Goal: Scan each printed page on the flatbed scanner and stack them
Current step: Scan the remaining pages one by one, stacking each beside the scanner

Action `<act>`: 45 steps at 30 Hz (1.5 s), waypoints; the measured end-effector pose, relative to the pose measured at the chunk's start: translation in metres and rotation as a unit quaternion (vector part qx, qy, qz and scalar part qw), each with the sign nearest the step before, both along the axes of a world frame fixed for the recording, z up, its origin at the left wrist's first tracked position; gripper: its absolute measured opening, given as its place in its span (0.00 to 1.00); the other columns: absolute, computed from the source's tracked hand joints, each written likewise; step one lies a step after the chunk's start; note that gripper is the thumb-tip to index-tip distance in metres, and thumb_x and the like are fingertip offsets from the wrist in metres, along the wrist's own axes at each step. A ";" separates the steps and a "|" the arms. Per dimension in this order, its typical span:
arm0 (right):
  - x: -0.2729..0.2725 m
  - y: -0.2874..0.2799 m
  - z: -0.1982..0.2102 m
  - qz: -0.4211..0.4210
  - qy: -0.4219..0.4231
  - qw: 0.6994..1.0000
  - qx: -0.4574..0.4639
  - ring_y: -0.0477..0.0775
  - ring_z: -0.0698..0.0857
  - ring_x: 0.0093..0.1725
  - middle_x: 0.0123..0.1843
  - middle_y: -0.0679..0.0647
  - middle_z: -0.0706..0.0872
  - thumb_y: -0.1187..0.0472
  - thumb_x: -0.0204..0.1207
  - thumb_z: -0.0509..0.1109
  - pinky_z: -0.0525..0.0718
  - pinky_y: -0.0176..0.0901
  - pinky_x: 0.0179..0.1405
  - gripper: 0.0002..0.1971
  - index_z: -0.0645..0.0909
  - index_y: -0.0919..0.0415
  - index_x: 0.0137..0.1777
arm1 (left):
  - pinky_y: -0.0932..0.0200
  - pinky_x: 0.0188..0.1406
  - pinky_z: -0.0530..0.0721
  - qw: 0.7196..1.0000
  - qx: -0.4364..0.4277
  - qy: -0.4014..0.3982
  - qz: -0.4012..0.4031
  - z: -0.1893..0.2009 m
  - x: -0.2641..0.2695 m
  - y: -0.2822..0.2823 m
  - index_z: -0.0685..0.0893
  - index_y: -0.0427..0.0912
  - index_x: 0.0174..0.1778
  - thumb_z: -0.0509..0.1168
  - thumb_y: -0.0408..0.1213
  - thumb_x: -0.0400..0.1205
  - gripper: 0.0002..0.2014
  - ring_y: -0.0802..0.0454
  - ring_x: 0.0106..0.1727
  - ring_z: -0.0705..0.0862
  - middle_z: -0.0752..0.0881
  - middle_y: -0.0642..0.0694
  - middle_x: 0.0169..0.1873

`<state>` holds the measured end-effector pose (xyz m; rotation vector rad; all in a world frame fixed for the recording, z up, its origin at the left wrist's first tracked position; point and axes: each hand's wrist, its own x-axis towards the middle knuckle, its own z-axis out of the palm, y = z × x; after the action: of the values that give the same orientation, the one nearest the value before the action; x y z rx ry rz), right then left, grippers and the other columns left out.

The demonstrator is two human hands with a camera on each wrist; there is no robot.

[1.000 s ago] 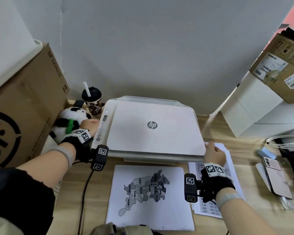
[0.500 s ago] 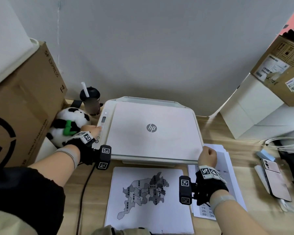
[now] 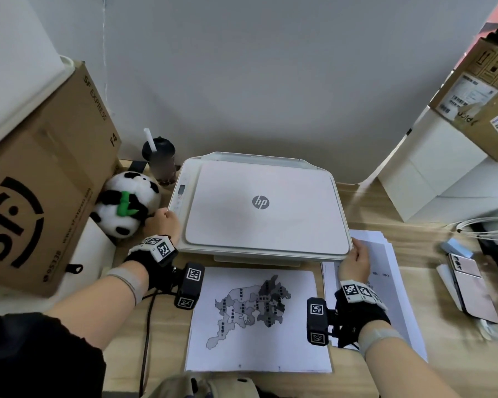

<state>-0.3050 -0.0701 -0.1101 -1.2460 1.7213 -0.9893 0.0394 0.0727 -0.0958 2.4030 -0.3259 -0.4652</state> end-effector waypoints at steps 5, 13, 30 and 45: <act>0.004 0.004 -0.003 -0.008 0.017 1.000 -0.008 0.63 0.76 0.69 0.71 0.60 0.78 0.69 0.85 0.49 0.72 0.47 0.66 0.19 0.74 0.62 0.72 | 0.45 0.62 0.75 0.988 -0.127 -0.007 0.084 -0.019 -0.025 0.012 0.77 0.35 0.69 0.50 0.30 0.84 0.20 0.30 0.64 0.77 0.79 0.27 0.64; 0.008 -0.001 -0.020 -0.013 0.055 0.998 -0.027 0.65 0.78 0.68 0.69 0.61 0.79 0.69 0.84 0.49 0.76 0.56 0.66 0.20 0.73 0.59 0.72 | 0.51 0.70 0.68 0.968 -0.211 -0.037 0.129 -0.033 -0.061 0.019 0.64 0.38 0.79 0.48 0.27 0.84 0.25 0.36 0.72 0.72 0.72 0.35 0.74; 0.003 0.000 -0.018 0.008 0.047 0.998 -0.037 0.62 0.76 0.69 0.70 0.61 0.78 0.68 0.85 0.49 0.74 0.51 0.66 0.20 0.72 0.60 0.73 | 0.48 0.67 0.72 0.951 -0.277 -0.090 0.102 -0.054 -0.057 0.024 0.70 0.34 0.75 0.49 0.29 0.85 0.21 0.35 0.68 0.75 0.77 0.33 0.69; 0.001 0.001 -0.016 0.016 0.045 0.998 -0.043 0.61 0.75 0.70 0.71 0.61 0.77 0.67 0.85 0.50 0.71 0.47 0.67 0.19 0.73 0.62 0.73 | 0.53 0.64 0.72 0.948 -0.287 -0.093 0.097 -0.052 -0.060 0.025 0.69 0.33 0.75 0.49 0.28 0.86 0.20 0.36 0.67 0.76 0.77 0.32 0.68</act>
<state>-0.3036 -0.0688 -0.1260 -1.3884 1.7383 -1.0115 -0.0203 0.0980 -0.1475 1.8796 -0.2591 -0.0364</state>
